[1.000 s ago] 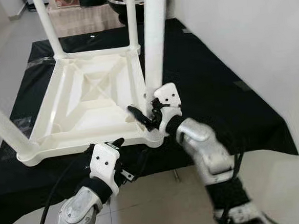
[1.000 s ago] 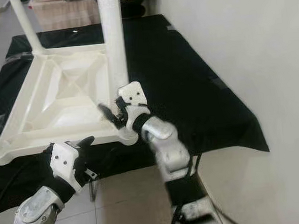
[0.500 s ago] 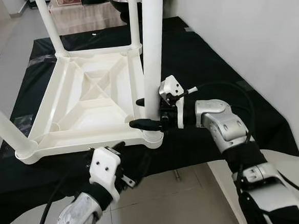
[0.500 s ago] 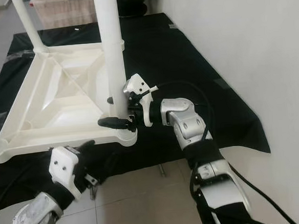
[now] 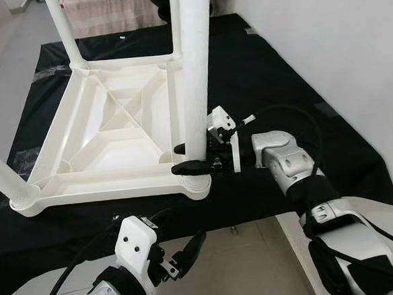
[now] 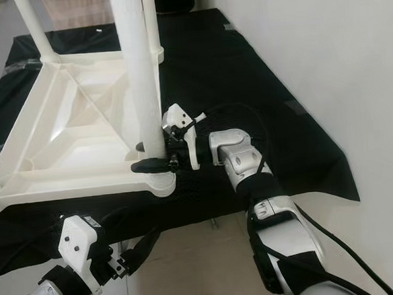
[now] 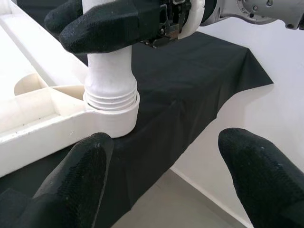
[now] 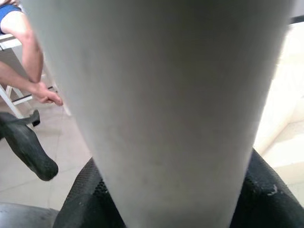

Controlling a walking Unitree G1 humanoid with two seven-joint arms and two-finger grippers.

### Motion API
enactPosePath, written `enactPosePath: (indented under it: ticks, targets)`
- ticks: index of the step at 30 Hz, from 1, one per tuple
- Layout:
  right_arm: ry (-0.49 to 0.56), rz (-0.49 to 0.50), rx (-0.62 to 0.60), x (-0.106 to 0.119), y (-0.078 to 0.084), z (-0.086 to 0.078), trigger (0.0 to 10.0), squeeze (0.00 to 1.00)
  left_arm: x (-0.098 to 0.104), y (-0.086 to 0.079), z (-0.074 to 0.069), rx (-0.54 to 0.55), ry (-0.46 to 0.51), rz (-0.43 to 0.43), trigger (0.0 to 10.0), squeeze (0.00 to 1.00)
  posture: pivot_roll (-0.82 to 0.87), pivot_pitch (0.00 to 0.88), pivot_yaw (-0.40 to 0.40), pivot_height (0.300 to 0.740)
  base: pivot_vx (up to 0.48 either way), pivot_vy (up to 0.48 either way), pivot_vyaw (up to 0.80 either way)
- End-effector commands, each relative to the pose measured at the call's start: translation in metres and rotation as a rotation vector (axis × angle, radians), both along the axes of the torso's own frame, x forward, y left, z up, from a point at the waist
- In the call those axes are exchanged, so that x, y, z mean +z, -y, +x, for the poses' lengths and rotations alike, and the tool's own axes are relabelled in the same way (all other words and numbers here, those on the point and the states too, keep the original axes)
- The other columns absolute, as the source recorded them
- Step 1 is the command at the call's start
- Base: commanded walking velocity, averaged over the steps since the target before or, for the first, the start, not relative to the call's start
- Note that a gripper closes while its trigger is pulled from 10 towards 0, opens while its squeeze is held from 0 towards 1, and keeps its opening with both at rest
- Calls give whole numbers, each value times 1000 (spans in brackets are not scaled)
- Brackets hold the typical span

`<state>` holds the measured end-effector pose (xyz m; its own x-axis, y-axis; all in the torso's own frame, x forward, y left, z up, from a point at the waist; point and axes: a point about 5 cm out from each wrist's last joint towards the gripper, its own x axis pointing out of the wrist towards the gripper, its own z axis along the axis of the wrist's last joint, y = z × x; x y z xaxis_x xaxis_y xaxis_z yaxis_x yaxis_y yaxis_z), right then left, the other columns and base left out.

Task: Building children table

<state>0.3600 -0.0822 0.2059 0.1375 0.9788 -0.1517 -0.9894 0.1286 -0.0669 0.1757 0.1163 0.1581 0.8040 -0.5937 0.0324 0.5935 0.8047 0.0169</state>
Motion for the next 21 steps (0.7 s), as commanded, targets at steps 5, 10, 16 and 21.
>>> enactPosePath:
  ticks: [5,10,16,21]
  targets:
    - [6,32,-150,-10,10,5,0,0,0,-4,0,34,11,29,10000,0,65,209,-40,740,0,0,0]
    - [32,50,-475,-23,30,2,0,0,-1,-6,2,59,16,20,10000,0,40,200,-56,740,0,0,0]
    - [64,1,-1309,-51,42,-46,0,0,-1,-10,14,79,26,8,10000,0,-19,173,-16,740,0,0,0]
    - [52,63,-1247,-44,22,-42,0,0,-2,-10,24,81,44,24,10000,0,-9,139,-13,740,0,0,0]
